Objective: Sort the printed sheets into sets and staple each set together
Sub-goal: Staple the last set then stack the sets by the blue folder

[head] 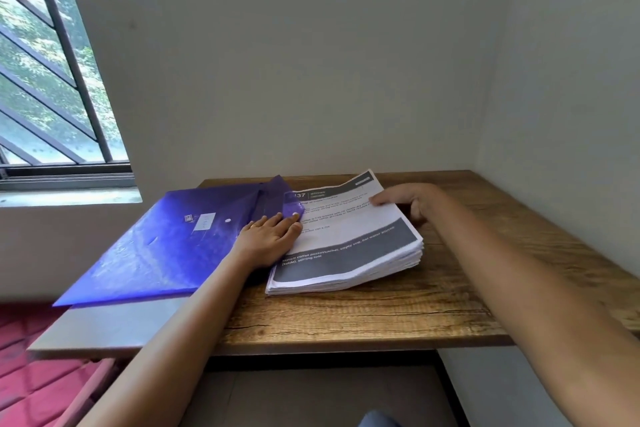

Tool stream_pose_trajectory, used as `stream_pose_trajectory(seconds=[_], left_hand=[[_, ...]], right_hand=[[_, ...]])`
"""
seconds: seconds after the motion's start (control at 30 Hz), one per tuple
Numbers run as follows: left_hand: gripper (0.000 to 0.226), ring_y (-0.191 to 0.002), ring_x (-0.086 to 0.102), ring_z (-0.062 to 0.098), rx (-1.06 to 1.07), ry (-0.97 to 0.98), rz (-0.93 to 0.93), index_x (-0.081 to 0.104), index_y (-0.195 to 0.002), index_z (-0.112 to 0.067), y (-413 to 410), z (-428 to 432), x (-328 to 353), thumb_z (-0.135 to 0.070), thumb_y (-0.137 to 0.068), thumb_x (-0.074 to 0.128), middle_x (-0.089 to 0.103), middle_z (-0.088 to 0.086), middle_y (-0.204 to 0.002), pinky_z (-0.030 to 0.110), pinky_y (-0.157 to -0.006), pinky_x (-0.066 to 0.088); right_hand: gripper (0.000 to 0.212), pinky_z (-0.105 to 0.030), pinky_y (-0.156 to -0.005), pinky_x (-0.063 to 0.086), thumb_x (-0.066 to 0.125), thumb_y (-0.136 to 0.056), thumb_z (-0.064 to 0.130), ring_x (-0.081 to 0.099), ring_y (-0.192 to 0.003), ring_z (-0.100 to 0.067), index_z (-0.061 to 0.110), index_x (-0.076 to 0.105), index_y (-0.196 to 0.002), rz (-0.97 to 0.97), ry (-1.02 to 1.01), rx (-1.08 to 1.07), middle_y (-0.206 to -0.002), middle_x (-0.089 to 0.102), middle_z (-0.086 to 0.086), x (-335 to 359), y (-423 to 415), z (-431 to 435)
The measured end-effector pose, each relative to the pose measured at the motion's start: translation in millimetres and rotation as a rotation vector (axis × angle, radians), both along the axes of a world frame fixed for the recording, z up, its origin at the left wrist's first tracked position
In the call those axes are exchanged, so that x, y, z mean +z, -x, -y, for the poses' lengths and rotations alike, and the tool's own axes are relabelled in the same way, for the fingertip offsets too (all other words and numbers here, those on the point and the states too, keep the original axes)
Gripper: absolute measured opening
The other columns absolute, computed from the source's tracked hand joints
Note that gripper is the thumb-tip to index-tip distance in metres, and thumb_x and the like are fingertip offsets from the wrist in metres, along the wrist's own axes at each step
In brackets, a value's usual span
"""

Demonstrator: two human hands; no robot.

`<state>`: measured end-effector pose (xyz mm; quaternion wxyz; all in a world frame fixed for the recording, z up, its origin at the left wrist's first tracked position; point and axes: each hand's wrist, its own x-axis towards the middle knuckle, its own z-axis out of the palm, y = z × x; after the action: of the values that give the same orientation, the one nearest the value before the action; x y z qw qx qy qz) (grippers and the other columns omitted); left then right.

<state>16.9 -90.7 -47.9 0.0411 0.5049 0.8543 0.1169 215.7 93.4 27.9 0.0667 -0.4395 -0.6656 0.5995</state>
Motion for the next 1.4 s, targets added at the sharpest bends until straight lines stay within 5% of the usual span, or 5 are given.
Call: stream_pose_trajectory(seconds=[0.4,0.57,0.8,1.0,1.4], left_hand=[[0.059,-0.147,0.021,0.019,-0.002,-0.1,0.018,0.024,-0.15,-0.042,-3,3,3,-0.058,-0.096,0.008,0.024,-0.008,-0.159,0.036,-0.119,0.014],[0.045,-0.135,0.041,0.019,0.045,-0.282,0.149,0.042,-0.143,-0.04,-1,6,8,-0.039,-0.105,0.018,0.043,-0.008,-0.15,0.03,-0.102,0.033],[0.035,-0.123,0.053,0.02,0.028,-0.279,0.041,0.054,-0.131,-0.038,-1,9,1,-0.039,-0.098,0.043,0.06,-0.006,-0.132,0.04,-0.106,0.037],[0.071,-0.147,0.017,0.031,0.154,-0.087,-0.166,0.049,-0.131,-0.021,-17,15,2,-0.074,-0.086,0.034,0.046,0.0,-0.145,0.057,-0.115,-0.01],[0.105,-0.135,0.031,0.031,0.251,-0.235,0.12,0.038,-0.135,-0.004,-44,32,6,-0.081,-0.066,0.058,0.039,0.011,-0.138,0.045,-0.114,0.025]], right_hand=[[0.037,-0.038,-0.053,0.056,0.039,-0.099,-0.003,0.059,-0.085,-0.029,-0.003,0.043,-0.135,-0.058,0.023,0.113,-0.104,0.062,-0.017,-6,4,10],[0.037,-0.048,-0.096,0.044,0.043,-0.098,-0.002,0.054,-0.108,-0.037,-0.007,0.045,-0.134,-0.113,-0.112,0.03,-0.134,0.052,-0.023,12,-3,6],[0.037,-0.05,-0.097,0.043,0.047,-0.094,-0.005,0.056,-0.109,-0.038,-0.006,0.049,-0.131,-0.34,-0.284,-0.153,-0.129,0.056,-0.022,52,-33,-26],[0.037,-0.047,-0.094,0.046,0.048,-0.094,-0.005,0.057,-0.106,-0.033,0.001,0.051,-0.131,-0.555,-0.259,-0.297,-0.132,0.055,-0.018,42,-22,-19],[0.036,-0.039,-0.087,0.045,0.045,-0.094,-0.01,0.055,-0.117,-0.035,-0.002,0.053,-0.128,-0.501,-0.242,-0.356,-0.131,0.056,-0.019,-3,19,9]])
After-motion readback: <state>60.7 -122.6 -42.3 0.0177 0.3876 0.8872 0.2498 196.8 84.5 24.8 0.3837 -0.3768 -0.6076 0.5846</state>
